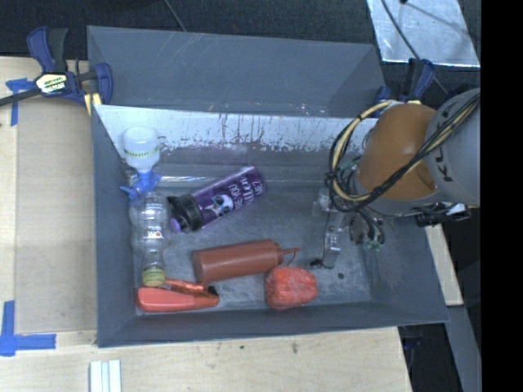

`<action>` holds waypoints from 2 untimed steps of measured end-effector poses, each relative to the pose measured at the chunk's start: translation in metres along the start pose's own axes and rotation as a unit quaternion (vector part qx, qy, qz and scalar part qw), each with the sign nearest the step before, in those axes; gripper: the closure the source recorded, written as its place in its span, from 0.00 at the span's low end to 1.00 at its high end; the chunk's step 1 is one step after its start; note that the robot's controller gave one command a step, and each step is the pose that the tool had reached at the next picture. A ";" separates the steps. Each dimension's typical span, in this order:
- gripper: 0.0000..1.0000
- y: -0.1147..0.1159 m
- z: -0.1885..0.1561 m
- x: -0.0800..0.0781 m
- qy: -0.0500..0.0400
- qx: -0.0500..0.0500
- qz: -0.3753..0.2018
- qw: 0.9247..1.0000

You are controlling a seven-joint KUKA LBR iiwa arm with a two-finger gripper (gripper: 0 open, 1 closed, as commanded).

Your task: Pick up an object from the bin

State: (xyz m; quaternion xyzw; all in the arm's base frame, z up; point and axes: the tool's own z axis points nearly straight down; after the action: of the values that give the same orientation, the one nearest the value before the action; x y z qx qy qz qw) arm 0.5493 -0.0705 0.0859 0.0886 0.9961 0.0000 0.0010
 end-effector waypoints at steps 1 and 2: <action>0.00 0.026 0.005 0.032 0.001 0.000 -0.025 1.000; 0.00 0.067 0.011 0.022 0.001 0.001 -0.025 1.000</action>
Offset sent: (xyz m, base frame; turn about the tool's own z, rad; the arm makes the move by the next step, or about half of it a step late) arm 0.0076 0.0941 -0.0159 -0.0423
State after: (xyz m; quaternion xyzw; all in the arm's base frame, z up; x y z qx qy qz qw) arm 0.5396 -0.0007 0.0748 0.0639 0.9980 -0.0010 -0.0002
